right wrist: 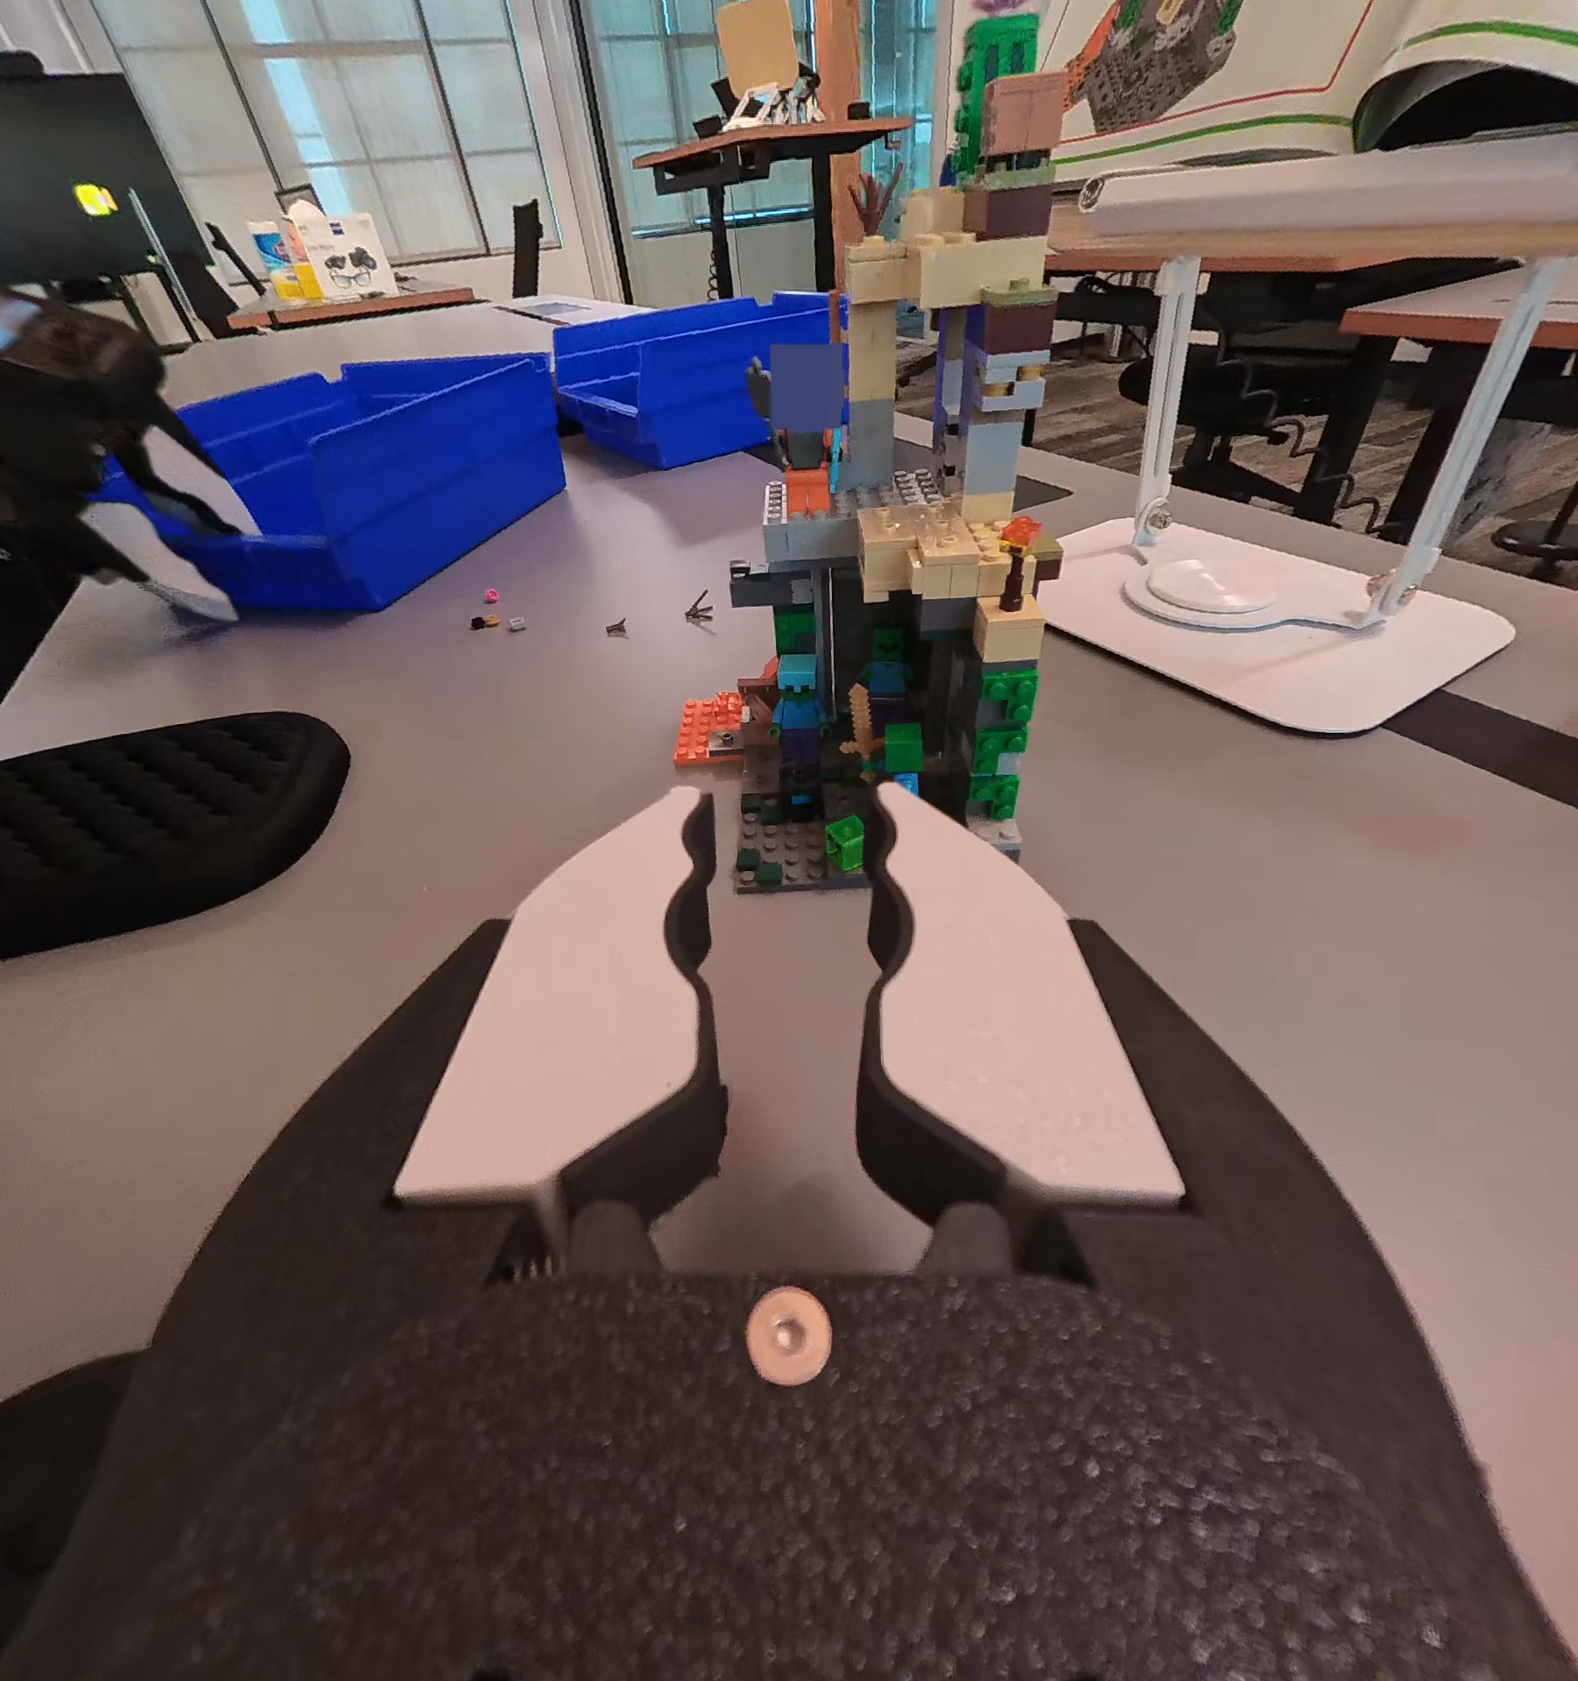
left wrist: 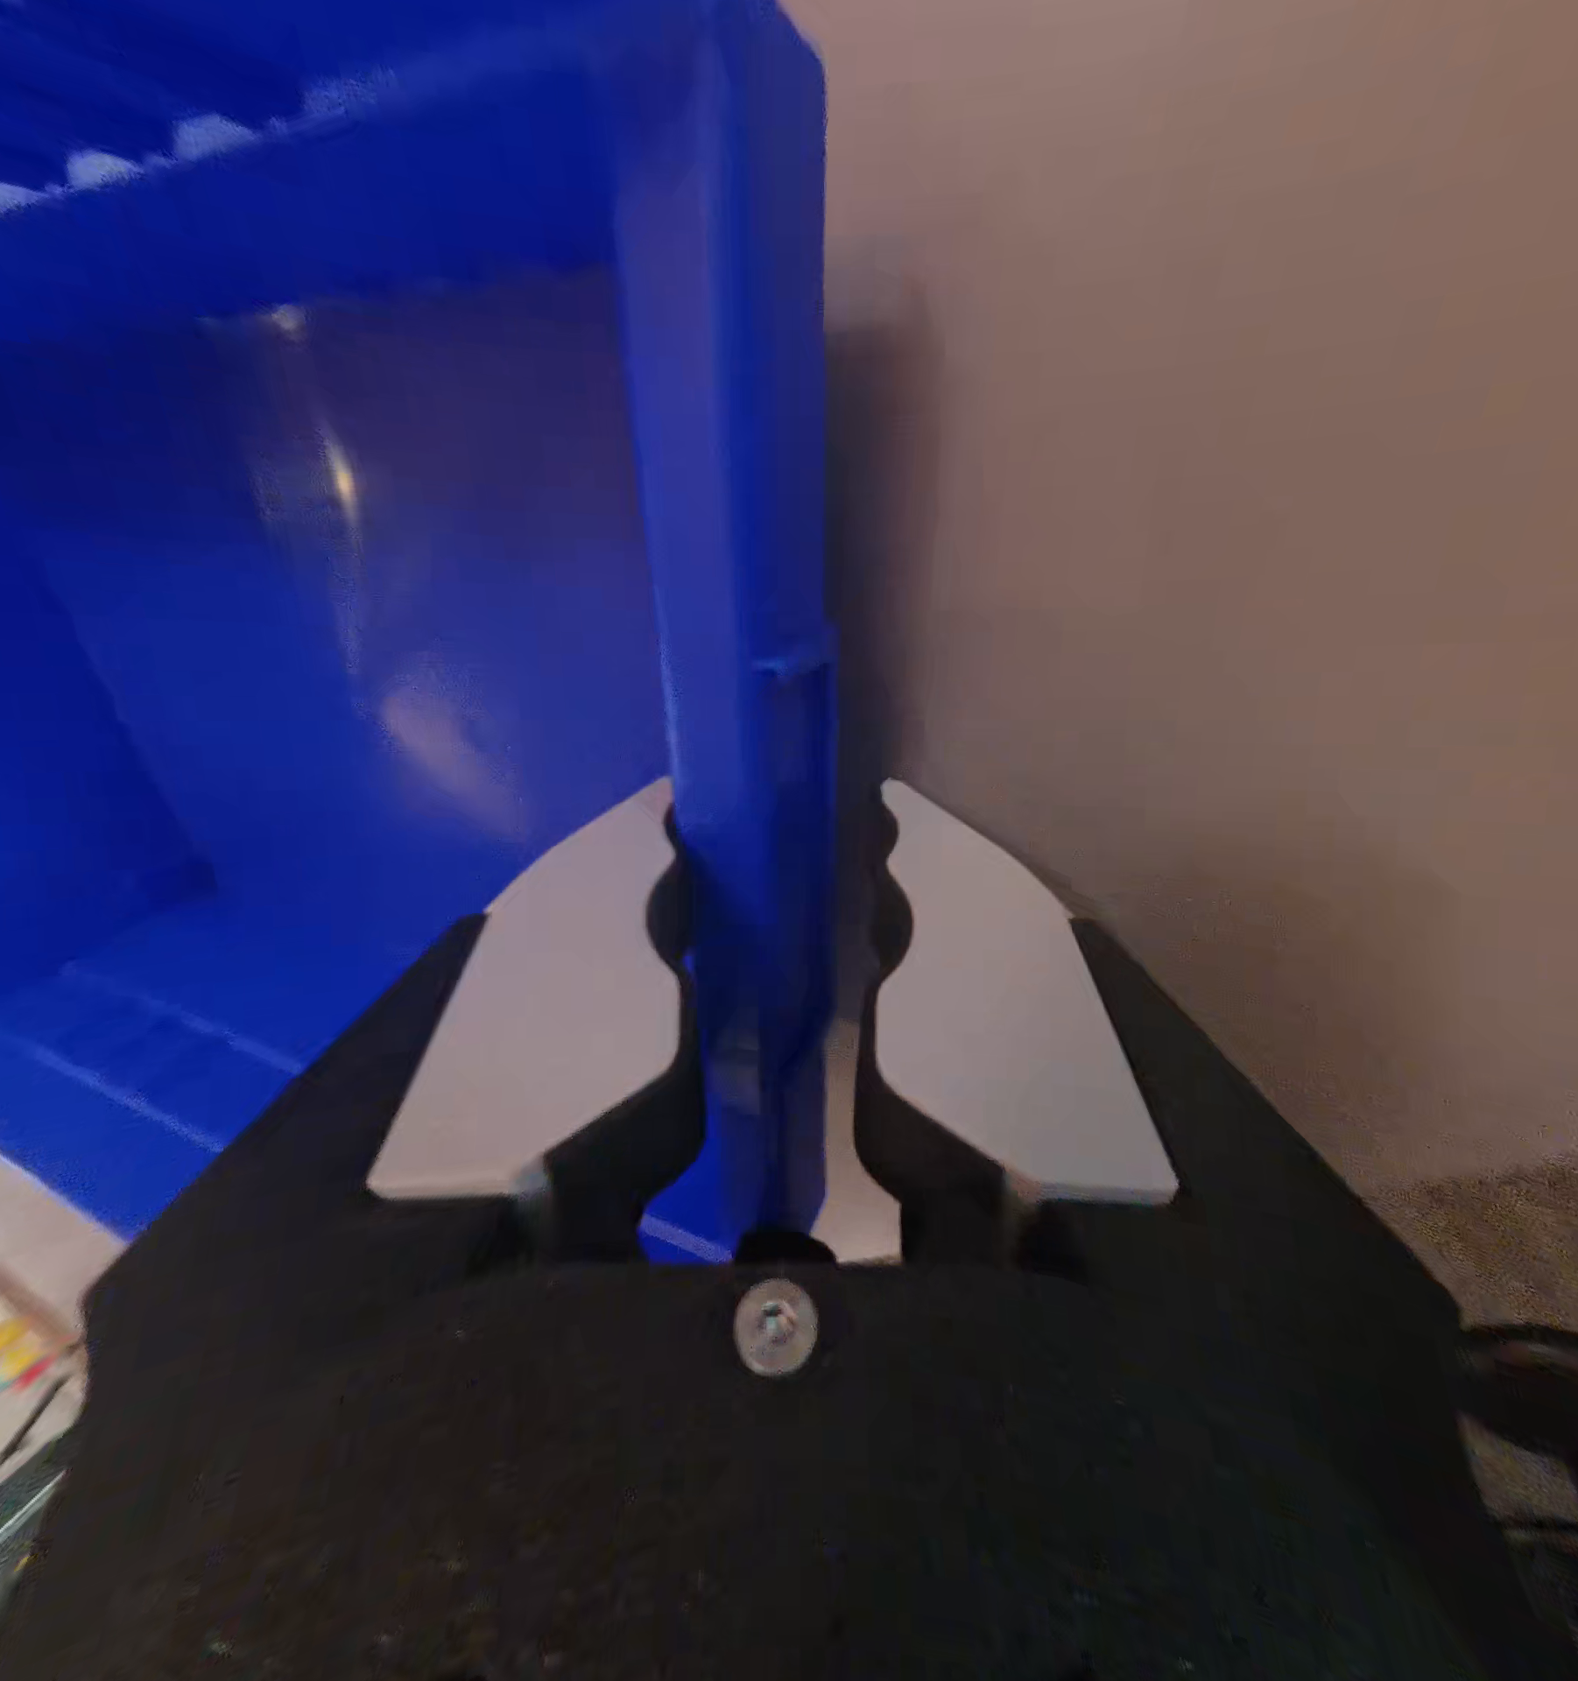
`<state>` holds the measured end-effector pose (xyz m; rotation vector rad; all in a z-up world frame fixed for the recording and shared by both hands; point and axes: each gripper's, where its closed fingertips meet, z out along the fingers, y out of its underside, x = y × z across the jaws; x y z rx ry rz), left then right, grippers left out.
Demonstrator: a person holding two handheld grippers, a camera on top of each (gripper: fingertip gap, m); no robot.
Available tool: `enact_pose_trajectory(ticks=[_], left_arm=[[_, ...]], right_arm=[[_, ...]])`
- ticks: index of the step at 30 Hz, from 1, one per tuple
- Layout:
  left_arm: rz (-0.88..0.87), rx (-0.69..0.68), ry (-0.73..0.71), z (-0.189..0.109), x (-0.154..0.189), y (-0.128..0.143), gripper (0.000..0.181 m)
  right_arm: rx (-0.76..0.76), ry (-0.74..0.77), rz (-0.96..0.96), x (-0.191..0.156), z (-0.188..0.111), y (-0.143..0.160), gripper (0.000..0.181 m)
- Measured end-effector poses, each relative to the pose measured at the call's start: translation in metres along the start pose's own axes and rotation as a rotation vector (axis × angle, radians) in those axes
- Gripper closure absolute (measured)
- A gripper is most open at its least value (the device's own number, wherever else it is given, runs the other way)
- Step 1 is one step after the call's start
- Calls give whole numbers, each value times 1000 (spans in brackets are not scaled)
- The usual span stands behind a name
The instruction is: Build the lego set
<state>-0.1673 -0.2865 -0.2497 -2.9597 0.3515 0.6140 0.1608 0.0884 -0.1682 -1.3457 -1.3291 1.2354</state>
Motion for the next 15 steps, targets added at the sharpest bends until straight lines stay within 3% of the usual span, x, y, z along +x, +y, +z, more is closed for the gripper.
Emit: enact_pose_trajectory(ticks=[1,5,12,15], left_arm=[[30,-8,-20,0,-4,0,153],[75,-14,123,-21,2,9,153],[149,114,657,-158,-23,33,153],[99,136,820,-191,-44,27,153]], right_arm=[[2,1,-9,-1,-3,-1,151],[16,-1,-29,-2,-14,-4,157],[46,-55,17,-8,-14,-11,161],[36,-63,-1,-13,-13,-10,162]])
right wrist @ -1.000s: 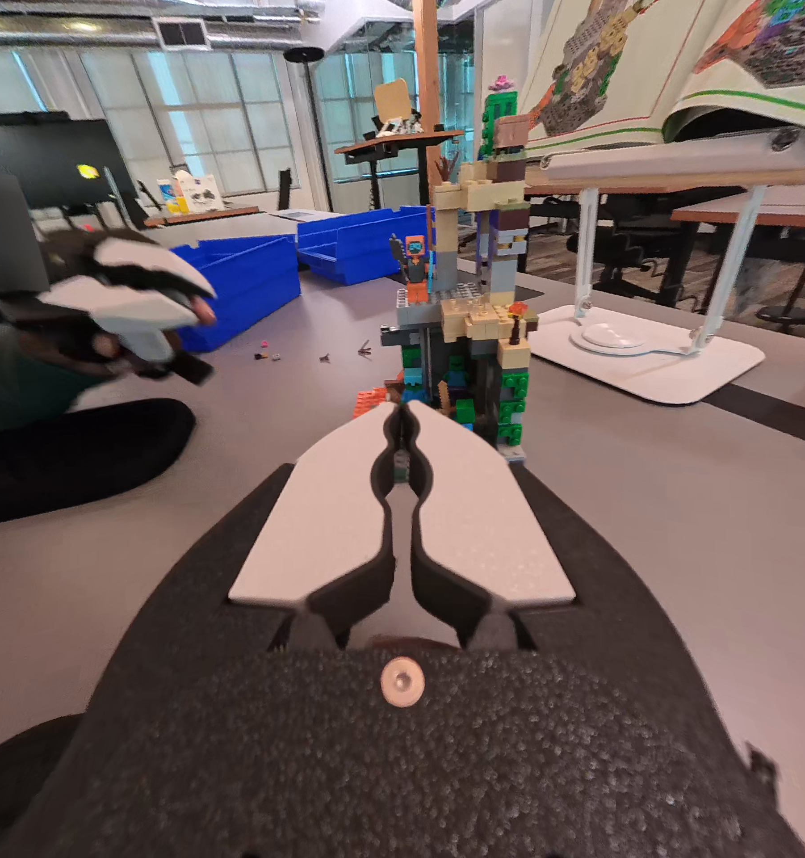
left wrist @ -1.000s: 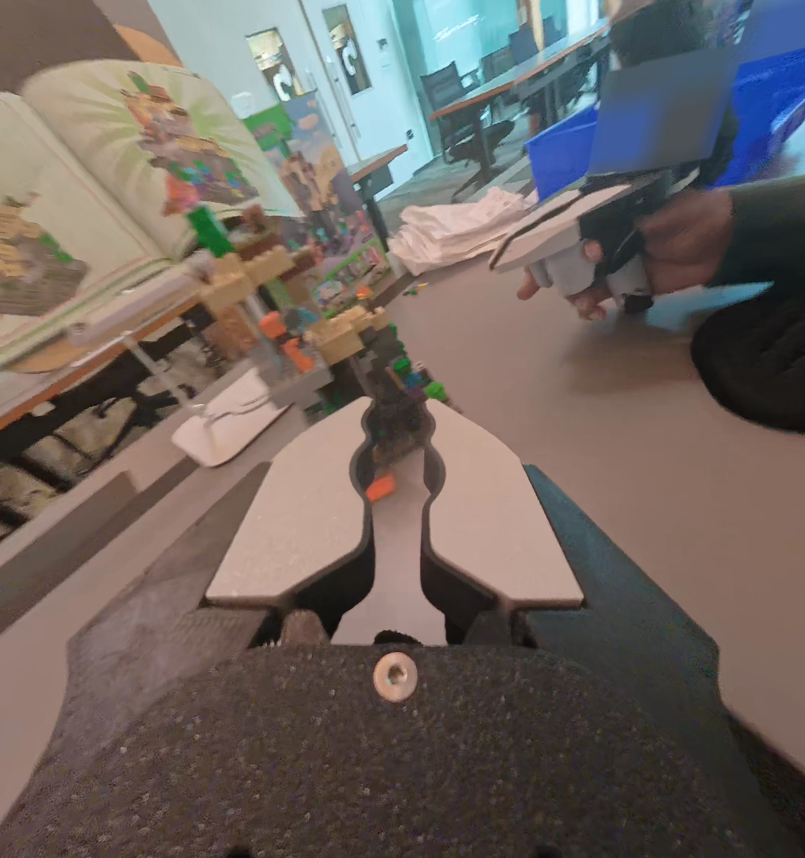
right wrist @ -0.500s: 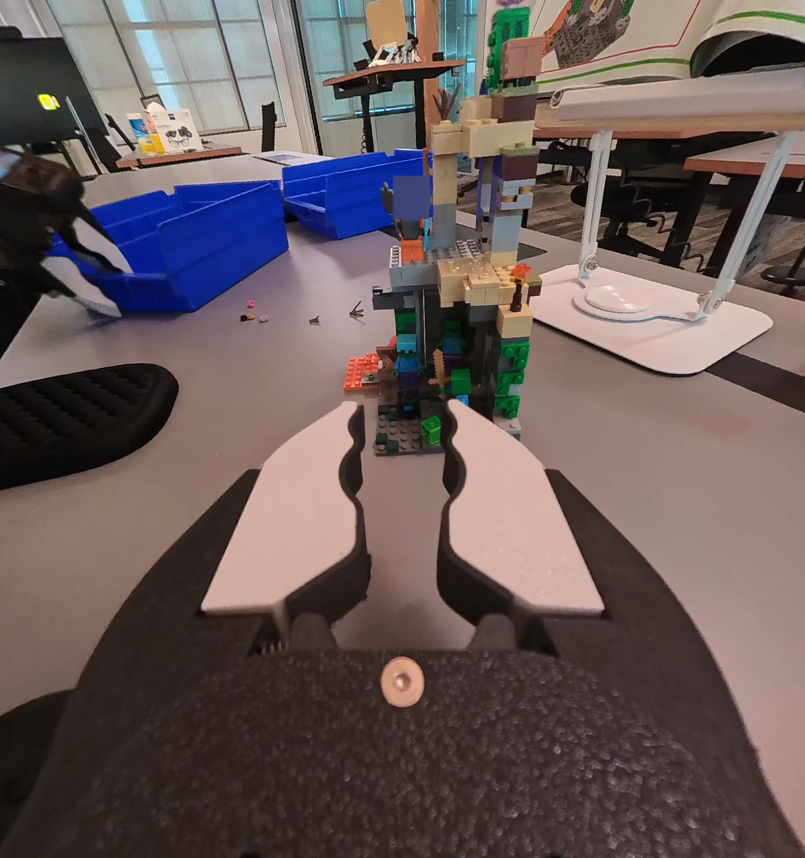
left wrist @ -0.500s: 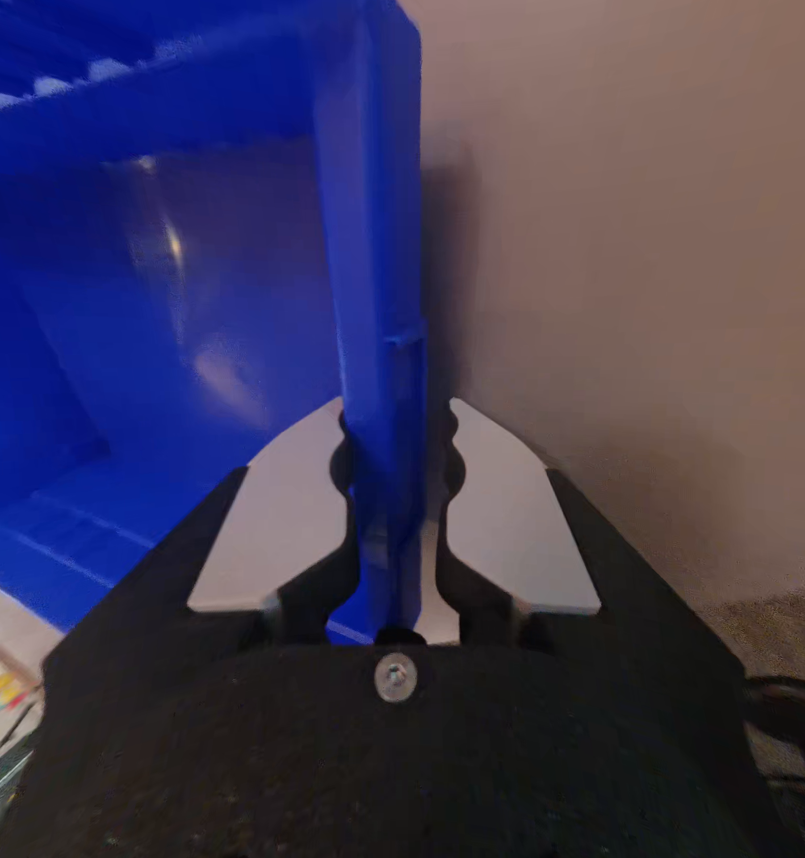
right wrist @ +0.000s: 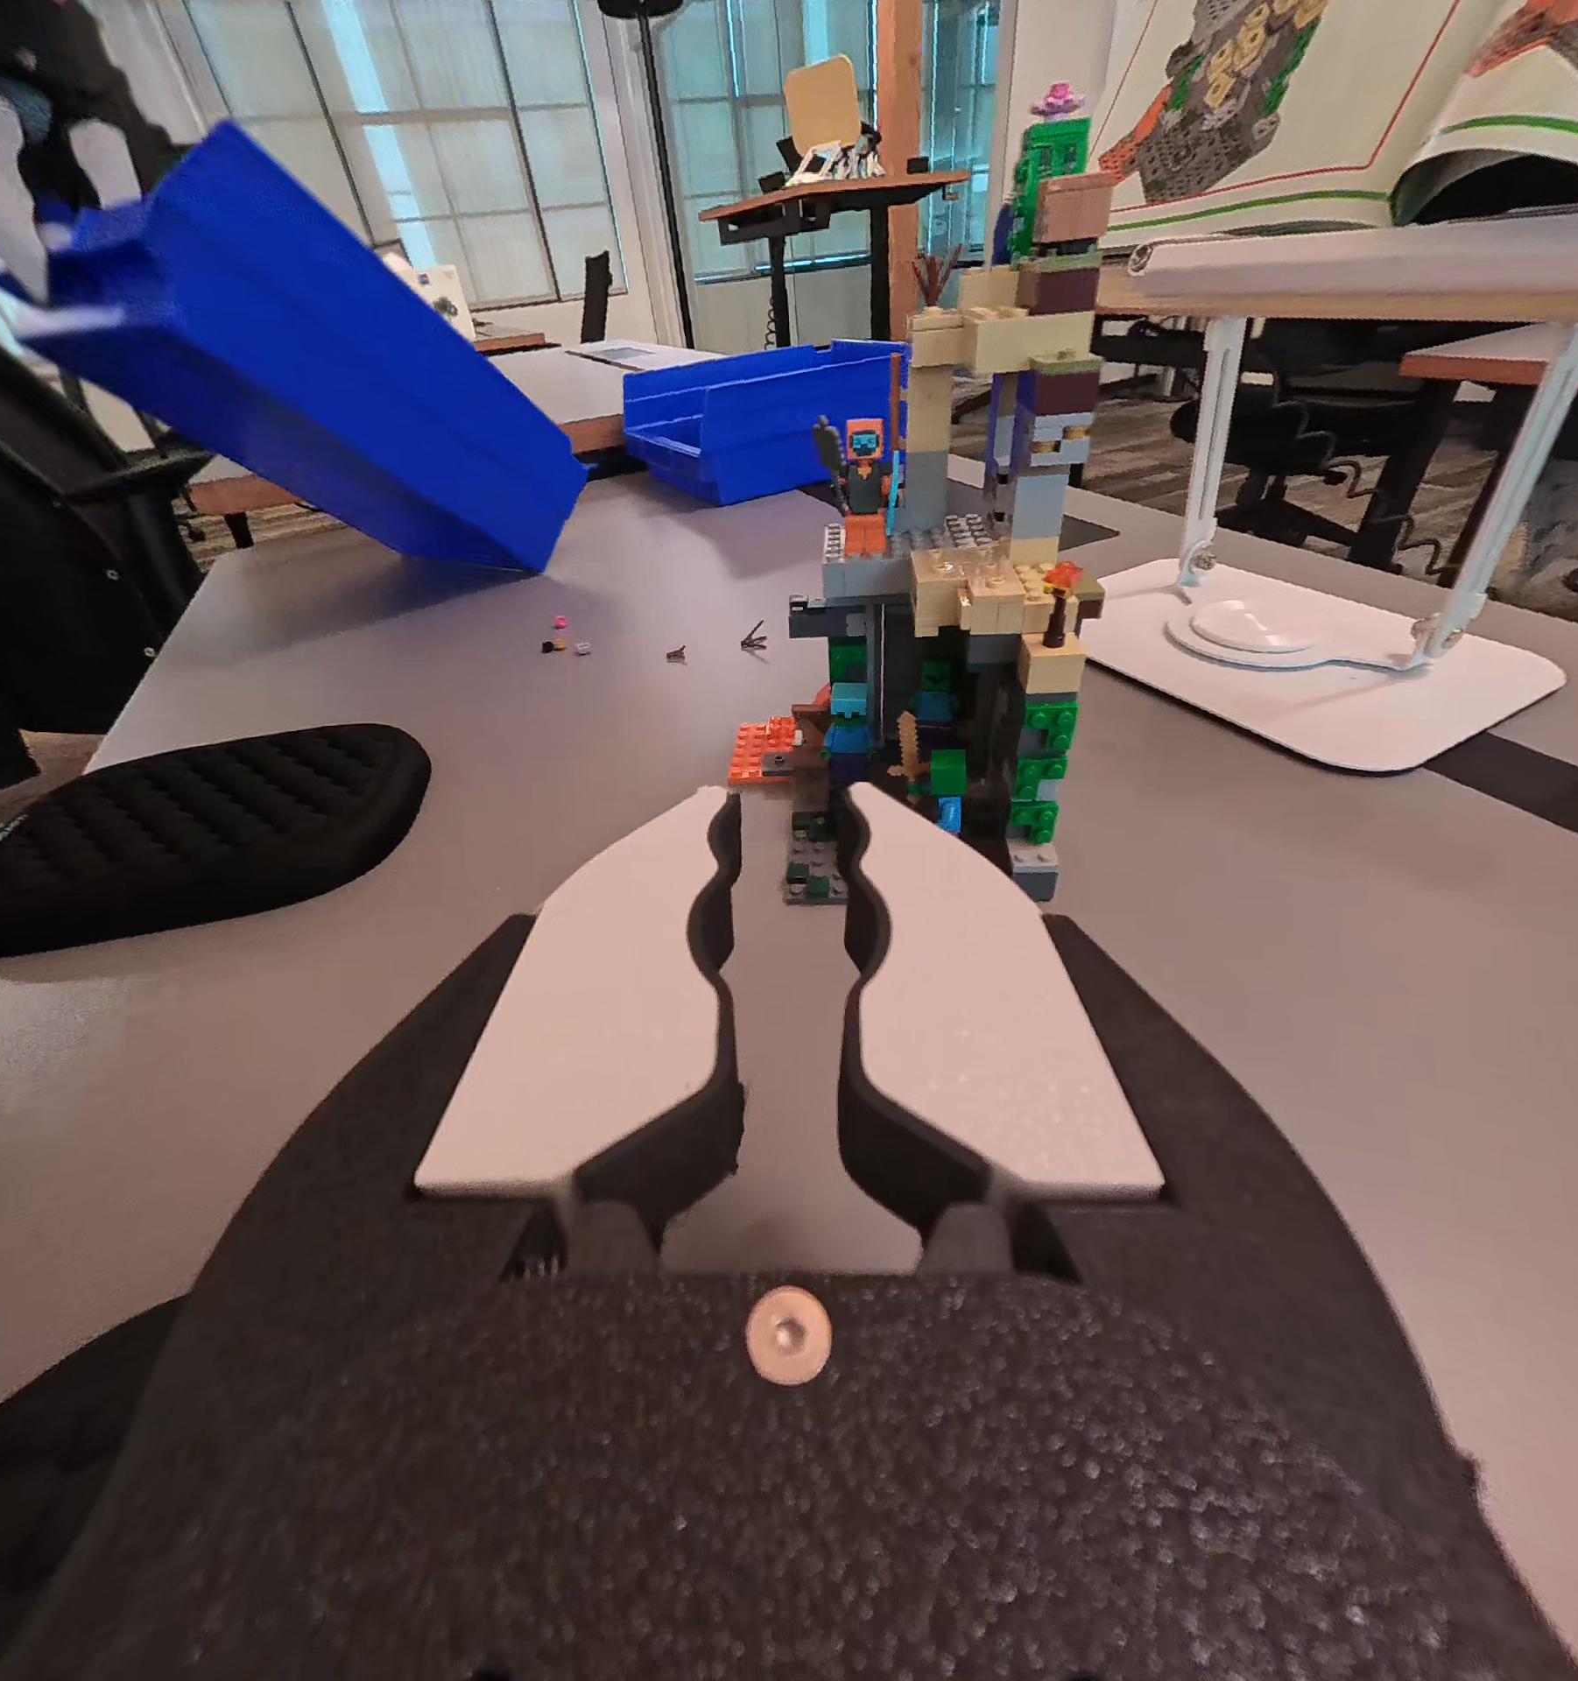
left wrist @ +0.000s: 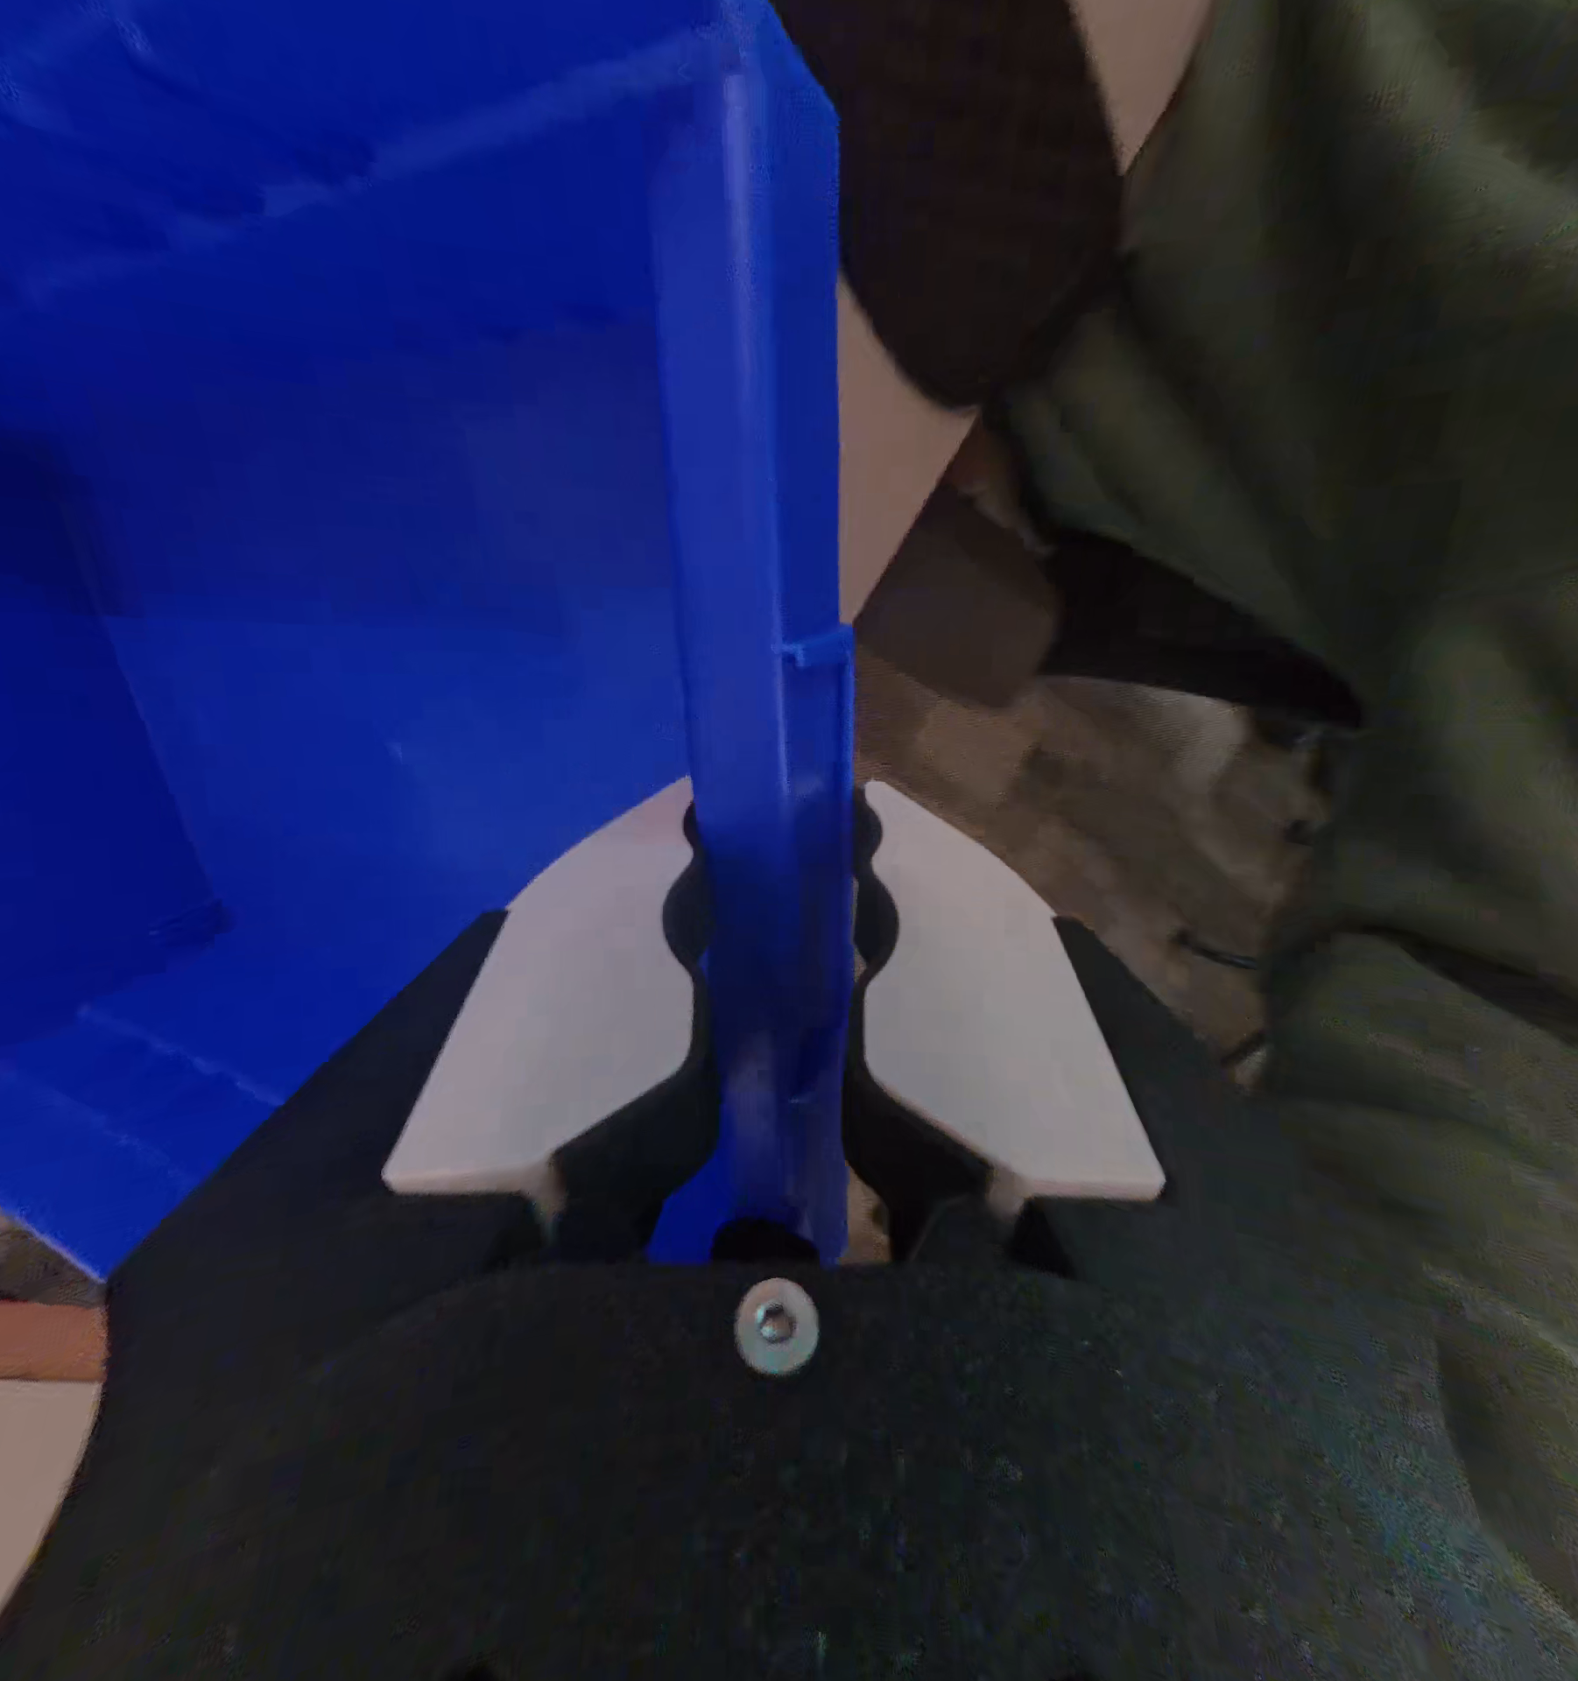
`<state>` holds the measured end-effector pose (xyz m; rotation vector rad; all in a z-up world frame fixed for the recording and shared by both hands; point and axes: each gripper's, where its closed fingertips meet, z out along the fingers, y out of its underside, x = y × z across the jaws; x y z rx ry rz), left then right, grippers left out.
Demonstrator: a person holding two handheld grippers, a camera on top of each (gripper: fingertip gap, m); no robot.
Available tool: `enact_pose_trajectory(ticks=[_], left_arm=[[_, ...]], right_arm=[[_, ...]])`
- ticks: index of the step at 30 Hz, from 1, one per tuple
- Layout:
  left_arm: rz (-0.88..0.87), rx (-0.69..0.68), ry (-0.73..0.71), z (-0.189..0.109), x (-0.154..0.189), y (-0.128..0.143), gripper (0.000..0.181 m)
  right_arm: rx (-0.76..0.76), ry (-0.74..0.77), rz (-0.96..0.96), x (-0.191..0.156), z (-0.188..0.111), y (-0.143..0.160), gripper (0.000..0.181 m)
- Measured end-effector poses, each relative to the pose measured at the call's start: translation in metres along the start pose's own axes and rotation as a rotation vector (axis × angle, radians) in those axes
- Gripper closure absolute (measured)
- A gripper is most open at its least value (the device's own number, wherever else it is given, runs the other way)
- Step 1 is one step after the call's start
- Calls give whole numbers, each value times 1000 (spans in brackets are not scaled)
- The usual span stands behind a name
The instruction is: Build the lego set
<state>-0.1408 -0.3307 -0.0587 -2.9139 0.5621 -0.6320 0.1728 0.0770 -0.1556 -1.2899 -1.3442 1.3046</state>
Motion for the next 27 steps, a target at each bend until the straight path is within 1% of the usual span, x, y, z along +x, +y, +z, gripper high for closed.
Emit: enact_pose_trajectory(ticks=[2,4,7,9,12,14,15,18,21,23,25,27], left_arm=[[-29,-5,53,-9,-1,-5,153],[-23,-25,70,-9,-2,-8,153],[5,-15,-6,-1,-9,-17,153],[32,-51,-111,14,-18,-16,153],[87,-110,-364,50,-44,-13,152],[147,-126,-520,77,-63,-9,152],[167,-101,-575,91,-71,-9,152],[214,-7,-671,131,-87,-12,153],[239,68,-723,156,-95,-15,153],[257,73,-766,166,-102,-11,152],[254,151,-793,164,-104,-15,152],[275,171,-824,163,-106,-14,152]], right_arm=[[-13,3,-15,-2,0,2,162],[-20,4,-27,-3,-1,3,162],[-22,6,-25,-3,-1,4,162],[-22,6,-19,-2,-1,4,162],[-25,2,-22,-4,-1,4,163],[-21,-8,-34,-7,-2,3,171],[-15,-8,-40,-7,-2,2,175],[0,23,-40,-3,-5,-1,179],[12,62,6,7,-8,-1,177],[9,101,18,14,-8,1,174],[-7,131,10,18,-7,5,169],[-24,142,10,18,-5,9,165]])
